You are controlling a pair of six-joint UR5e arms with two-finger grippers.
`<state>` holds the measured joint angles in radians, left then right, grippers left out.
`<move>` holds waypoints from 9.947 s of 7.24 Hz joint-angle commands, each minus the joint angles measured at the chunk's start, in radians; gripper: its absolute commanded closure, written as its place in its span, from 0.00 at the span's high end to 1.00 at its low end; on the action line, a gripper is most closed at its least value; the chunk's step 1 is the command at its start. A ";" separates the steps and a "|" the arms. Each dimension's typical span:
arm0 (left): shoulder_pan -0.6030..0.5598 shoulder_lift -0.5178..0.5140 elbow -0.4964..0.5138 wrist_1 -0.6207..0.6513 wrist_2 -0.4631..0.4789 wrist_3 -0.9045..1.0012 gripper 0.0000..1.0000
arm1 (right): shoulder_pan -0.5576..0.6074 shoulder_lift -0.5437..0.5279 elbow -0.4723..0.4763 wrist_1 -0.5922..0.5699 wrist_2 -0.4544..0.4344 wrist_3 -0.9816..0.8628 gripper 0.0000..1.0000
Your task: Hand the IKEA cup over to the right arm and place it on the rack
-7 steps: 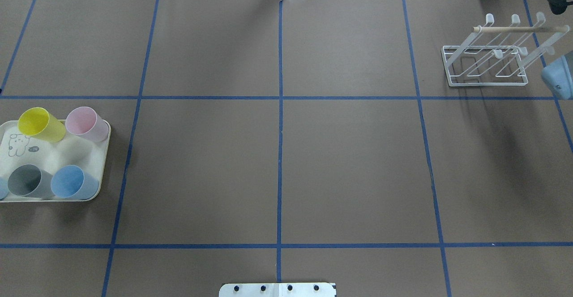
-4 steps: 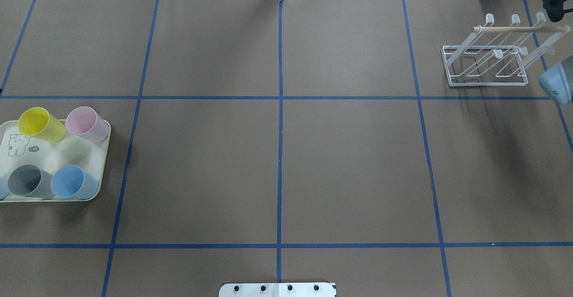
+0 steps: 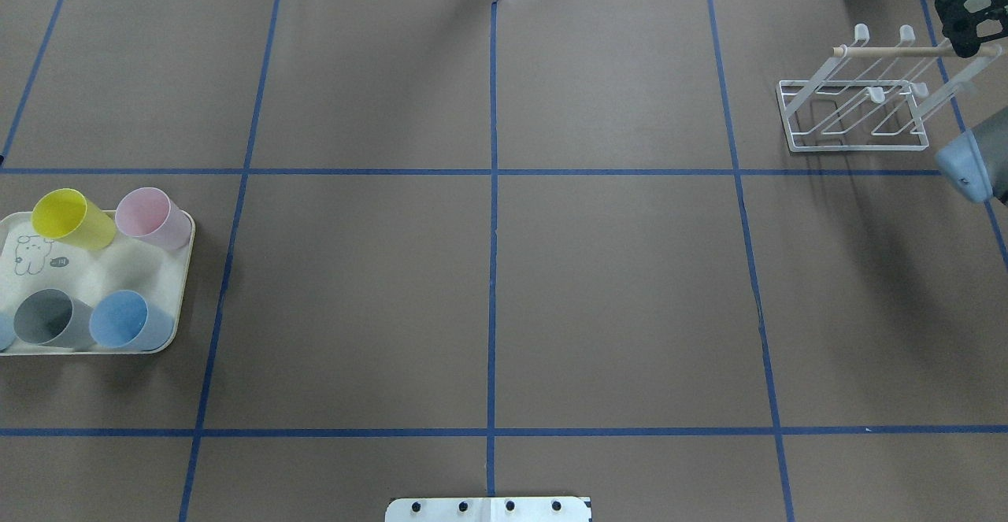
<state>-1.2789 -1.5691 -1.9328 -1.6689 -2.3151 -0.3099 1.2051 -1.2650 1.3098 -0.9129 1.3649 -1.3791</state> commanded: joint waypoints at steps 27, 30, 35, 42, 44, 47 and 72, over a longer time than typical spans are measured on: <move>0.000 0.049 -0.014 -0.040 0.045 0.014 1.00 | -0.076 -0.036 0.624 -0.528 0.516 1.046 0.99; 0.012 0.121 0.095 -0.254 0.122 0.005 1.00 | -0.301 0.037 0.695 -0.540 0.522 1.608 1.00; 0.128 0.084 0.236 -0.445 0.122 -0.221 1.00 | -0.432 0.157 0.694 -0.613 0.528 1.847 1.00; 0.171 0.047 0.314 -0.500 0.112 -0.235 0.52 | -0.440 0.157 0.697 -0.613 0.522 1.847 1.00; 0.173 0.047 0.318 -0.500 0.108 -0.235 0.45 | -0.440 0.157 0.695 -0.613 0.522 1.847 1.00; 0.177 0.046 0.318 -0.500 0.108 -0.236 0.19 | -0.438 0.154 0.694 -0.613 0.523 1.845 1.00; 0.349 -0.569 -0.072 -0.167 -0.155 -1.463 0.00 | -0.848 0.274 0.486 0.273 -0.107 1.621 0.99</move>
<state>-0.9343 -2.1382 -2.0050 -1.8361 -2.4699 -1.7738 0.3663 -0.9906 1.8002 -0.6596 1.2699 0.2518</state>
